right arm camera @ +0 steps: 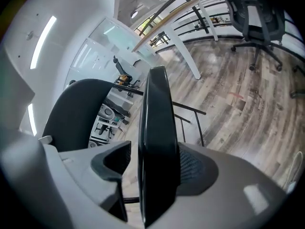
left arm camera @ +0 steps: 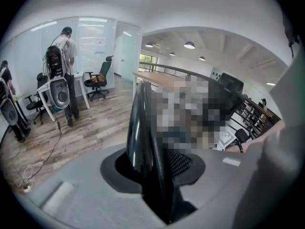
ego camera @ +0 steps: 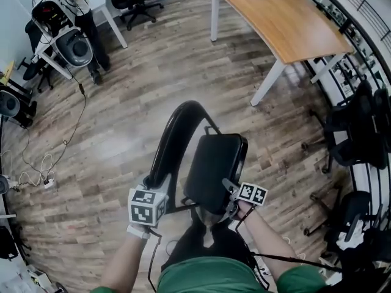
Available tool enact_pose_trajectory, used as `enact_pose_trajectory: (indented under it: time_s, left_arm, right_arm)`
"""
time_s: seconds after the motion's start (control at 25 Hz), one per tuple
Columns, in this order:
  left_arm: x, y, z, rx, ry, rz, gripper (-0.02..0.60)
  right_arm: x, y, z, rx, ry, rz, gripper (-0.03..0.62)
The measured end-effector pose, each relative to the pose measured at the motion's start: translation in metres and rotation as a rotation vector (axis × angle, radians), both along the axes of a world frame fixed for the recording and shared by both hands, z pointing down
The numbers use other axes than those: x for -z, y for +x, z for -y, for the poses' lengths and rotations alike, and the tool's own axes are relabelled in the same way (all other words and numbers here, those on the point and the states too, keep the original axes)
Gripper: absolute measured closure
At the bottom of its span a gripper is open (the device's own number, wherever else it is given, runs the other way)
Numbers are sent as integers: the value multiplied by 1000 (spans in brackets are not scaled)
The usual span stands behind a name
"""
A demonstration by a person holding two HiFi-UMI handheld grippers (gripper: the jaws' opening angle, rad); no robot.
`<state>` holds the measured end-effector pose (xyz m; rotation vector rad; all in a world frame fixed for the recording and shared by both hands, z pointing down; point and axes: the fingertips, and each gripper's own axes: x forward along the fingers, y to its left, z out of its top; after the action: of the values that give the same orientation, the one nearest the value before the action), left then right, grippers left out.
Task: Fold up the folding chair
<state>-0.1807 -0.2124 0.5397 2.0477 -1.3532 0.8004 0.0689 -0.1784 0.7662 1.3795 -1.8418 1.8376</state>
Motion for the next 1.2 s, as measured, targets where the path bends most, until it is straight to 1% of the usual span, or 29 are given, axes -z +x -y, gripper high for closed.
enact_pose_trajectory:
  time_s: [0.12,0.24,0.52,0.72,0.92,1.08,1.2]
  left_arm:
    - [10,1,-1,0,9,13,448]
    - [21,1,-4,-2,18,24,452]
    - [44,22,-10,-8,48,30,465]
    - [48,34,-14,-16,52,43,466]
    - [51,38,-14,-16,59,60,468]
    - [59,47,-13,-33,78,74,468]
    - [55,48,-18,-30,64,93,465]
  right_arm:
    - [14,-20,6,4,4,-15,301]
    - [29,-44,9,6,7,-2,301]
    - [58,-95,24,19,15,29,301]
    - [64,-120,29,34,5,26,301]
    - [68,-141,35,47,-15,-7,289]
    - [72,-163,40,61,-30,-12,283]
    - [75,-175,43,63,-35,-29,271]
